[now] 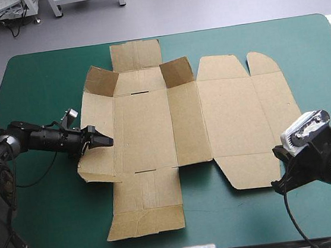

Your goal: Fold the box

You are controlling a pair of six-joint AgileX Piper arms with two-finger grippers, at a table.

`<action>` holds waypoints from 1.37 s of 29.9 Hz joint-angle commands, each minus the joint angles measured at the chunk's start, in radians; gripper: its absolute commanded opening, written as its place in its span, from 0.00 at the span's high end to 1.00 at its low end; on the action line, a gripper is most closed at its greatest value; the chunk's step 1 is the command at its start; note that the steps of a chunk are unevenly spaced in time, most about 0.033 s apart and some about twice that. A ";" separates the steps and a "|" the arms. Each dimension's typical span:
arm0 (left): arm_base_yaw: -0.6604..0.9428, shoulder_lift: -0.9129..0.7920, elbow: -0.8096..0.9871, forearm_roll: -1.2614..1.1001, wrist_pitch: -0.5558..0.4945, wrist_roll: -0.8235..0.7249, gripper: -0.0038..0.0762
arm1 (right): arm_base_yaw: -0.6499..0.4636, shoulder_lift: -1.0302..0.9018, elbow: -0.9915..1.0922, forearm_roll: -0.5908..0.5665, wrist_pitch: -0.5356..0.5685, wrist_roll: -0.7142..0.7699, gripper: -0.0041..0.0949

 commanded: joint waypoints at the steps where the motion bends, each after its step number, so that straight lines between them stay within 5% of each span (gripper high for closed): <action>1: -0.027 -0.001 -0.005 0.007 0.006 -0.002 0.63 | -0.006 0.003 -0.022 0.025 -0.042 0.004 0.98; 6: -0.045 0.007 -0.005 0.009 -0.025 0.034 0.96 | -0.006 0.003 -0.022 0.025 -0.039 0.008 0.98; 15: -0.076 -0.083 -0.027 -0.084 0.089 0.225 0.97 | -0.006 0.003 -0.022 0.023 -0.035 0.008 0.98; 29: -0.204 -0.320 -0.478 0.043 0.085 0.073 0.96 | -0.006 0.003 -0.022 0.013 -0.067 0.003 0.98; 41: -0.623 -0.383 -0.713 0.880 0.032 0.023 0.97 | -0.006 0.003 -0.022 0.052 -0.192 0.013 0.98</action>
